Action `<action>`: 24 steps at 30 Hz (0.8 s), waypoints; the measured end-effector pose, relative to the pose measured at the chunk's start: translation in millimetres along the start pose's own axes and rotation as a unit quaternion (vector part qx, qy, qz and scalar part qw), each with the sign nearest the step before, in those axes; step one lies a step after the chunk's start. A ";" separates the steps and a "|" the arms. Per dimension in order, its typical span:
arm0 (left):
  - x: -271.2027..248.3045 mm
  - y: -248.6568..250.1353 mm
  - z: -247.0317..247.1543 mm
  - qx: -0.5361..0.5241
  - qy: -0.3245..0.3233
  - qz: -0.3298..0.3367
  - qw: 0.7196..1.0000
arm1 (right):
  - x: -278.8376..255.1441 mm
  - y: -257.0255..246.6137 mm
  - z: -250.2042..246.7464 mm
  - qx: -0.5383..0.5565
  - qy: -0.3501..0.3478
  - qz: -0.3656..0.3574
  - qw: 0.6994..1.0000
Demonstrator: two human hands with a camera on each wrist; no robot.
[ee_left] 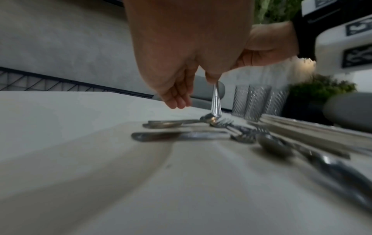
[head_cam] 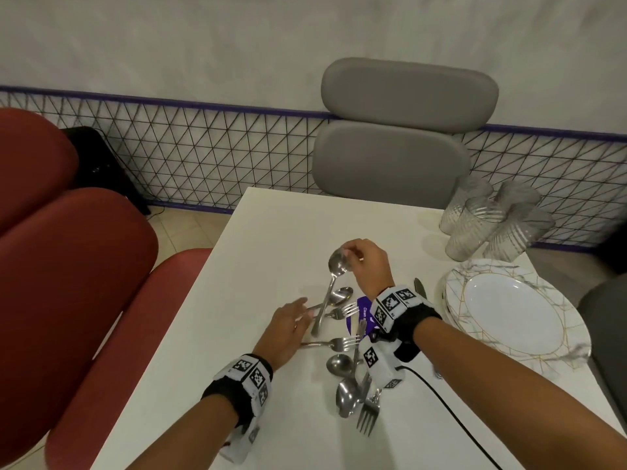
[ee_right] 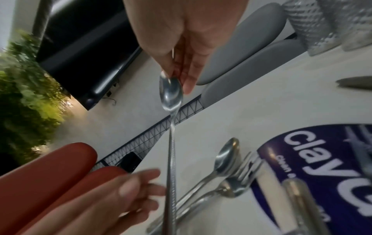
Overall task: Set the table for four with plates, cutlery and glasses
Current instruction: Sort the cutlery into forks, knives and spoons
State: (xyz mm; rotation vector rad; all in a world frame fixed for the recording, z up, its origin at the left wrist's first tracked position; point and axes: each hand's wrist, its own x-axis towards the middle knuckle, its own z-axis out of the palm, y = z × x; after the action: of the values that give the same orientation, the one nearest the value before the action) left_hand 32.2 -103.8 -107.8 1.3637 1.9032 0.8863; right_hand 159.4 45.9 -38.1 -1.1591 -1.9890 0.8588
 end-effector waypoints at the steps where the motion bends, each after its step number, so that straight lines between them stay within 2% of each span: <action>1: 3.1 10.1 -1.7 -0.045 0.003 -0.014 0.999 | -0.2 -1.7 4.7 0.029 -0.007 0.009 1.000; 4: 11.5 23.3 0.8 -0.104 -0.002 -0.021 0.994 | -0.4 -3.0 18.2 0.153 -0.035 0.080 0.984; 6: 15.6 19.0 1.9 -0.113 0.033 -0.024 0.993 | 0.7 4.6 23.6 0.171 -0.038 0.119 0.977; 7: 16.7 15.3 0.9 -0.108 0.053 -0.029 0.992 | 1.8 9.8 24.1 0.129 -0.046 0.129 0.982; 9: 16.1 9.1 -3.4 -0.105 0.080 -0.047 0.990 | 3.5 25.7 25.3 -0.024 -0.094 0.149 0.984; 12: 14.6 -2.7 -8.5 -0.122 0.092 -0.072 0.986 | -0.4 43.4 29.2 -0.199 -0.202 0.214 0.935; 14: 13.3 -9.5 -10.7 -0.151 0.098 -0.076 0.981 | -2.4 50.1 32.2 -0.195 -0.223 0.239 0.925; 17: 11.9 -14.5 -14.3 -0.176 0.105 -0.089 0.975 | -5.5 55.3 34.5 -0.121 -0.176 0.245 0.946; 19: 10.4 -14.3 -18.5 -0.184 0.116 -0.095 0.971 | -5.8 54.7 30.6 -0.073 -0.106 0.225 0.966; 21: 11.7 -15.1 -22.6 -0.183 0.136 -0.085 0.970 | -2.5 47.6 20.0 -0.046 -0.051 0.157 0.985; 24: 19.1 -15.0 -25.2 -0.145 0.160 -0.066 0.974 | 8.2 22.8 -2.3 -0.047 -0.047 0.020 0.998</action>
State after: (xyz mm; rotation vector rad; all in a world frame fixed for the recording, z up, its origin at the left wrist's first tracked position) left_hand -1.2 -93.2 -107.5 0.9534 1.9744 1.3210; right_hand 168.5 62.6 -53.3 -1.2348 -2.1096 0.8618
